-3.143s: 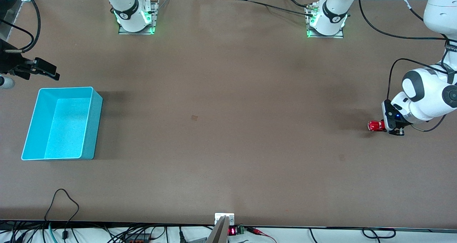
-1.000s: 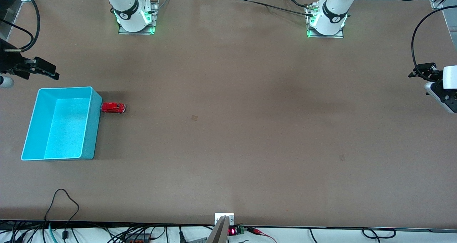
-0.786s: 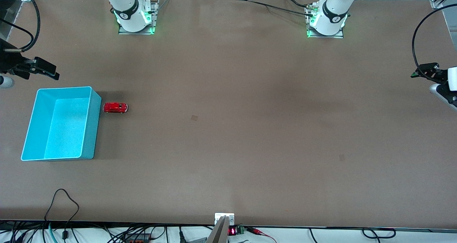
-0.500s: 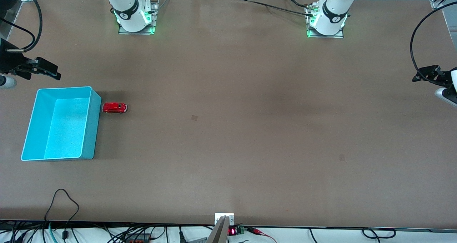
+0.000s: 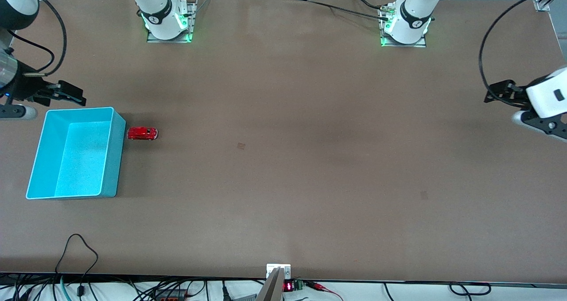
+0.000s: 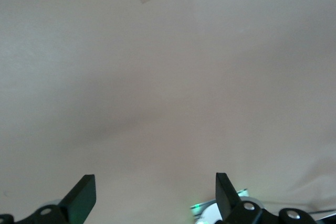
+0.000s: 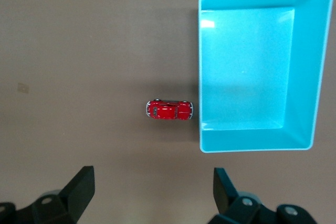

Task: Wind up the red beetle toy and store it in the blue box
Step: 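Move the right gripper toward the red car beside the box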

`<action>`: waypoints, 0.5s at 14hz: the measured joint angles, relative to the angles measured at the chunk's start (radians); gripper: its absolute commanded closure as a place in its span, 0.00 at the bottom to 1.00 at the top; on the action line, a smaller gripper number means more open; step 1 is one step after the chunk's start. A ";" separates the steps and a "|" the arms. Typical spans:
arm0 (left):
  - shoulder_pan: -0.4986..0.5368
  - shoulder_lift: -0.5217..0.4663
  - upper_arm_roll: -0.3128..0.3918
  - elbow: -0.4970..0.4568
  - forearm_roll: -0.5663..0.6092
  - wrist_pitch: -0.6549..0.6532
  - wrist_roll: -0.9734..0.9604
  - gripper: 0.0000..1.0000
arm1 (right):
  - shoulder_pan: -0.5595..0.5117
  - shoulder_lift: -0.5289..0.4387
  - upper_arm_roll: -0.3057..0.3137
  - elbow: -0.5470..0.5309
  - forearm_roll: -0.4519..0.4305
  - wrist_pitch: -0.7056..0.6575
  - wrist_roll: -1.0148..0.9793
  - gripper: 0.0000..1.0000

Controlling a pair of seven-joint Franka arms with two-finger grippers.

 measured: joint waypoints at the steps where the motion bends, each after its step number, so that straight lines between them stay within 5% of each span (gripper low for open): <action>1: -0.001 0.000 -0.035 0.009 0.000 -0.011 -0.052 0.00 | 0.001 0.018 0.000 0.000 0.023 0.012 0.000 0.00; 7: -0.002 0.000 -0.114 0.021 0.000 -0.052 -0.199 0.00 | 0.035 0.089 0.001 0.011 0.067 0.086 -0.002 0.00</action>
